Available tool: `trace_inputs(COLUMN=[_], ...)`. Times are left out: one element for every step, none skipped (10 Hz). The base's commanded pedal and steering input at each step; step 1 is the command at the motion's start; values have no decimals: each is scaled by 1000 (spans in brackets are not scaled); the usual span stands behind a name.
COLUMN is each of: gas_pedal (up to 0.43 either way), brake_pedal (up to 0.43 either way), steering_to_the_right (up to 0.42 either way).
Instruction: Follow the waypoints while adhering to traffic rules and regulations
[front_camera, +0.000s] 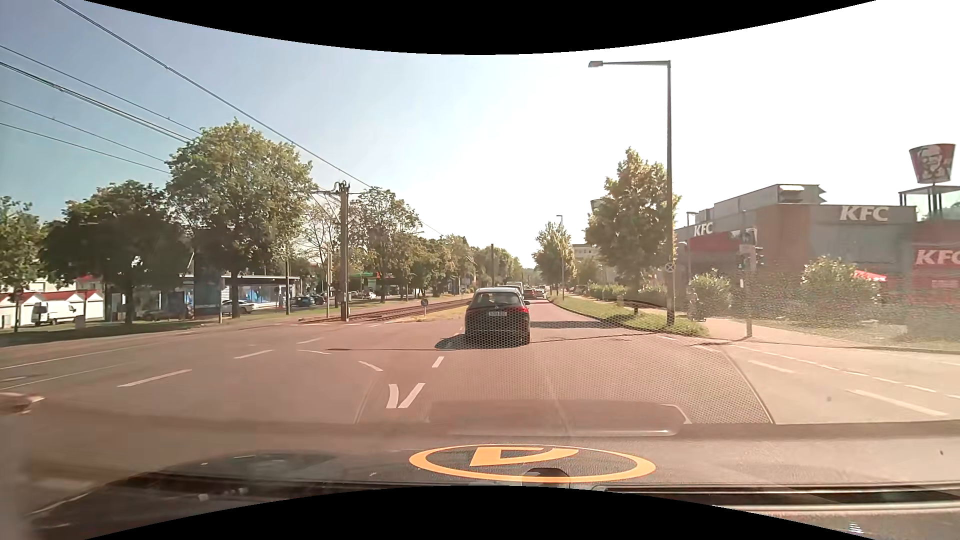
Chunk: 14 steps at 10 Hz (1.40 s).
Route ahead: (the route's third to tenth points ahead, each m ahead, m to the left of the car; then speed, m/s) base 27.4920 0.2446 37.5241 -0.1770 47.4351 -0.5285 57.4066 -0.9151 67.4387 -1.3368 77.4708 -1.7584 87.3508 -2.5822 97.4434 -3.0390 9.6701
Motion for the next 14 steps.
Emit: trace_inputs(gas_pedal=[157,157,157,157,157,169,177,177,177,177,177,177,177,177], brake_pedal=[0,0,0,0,0,0,0,0,0,0,0,0,0,0], steering_to_the_right=[-16,-16,-15,-14,-13,-9,-4,-4,-4,-2,-1,1,2,3])
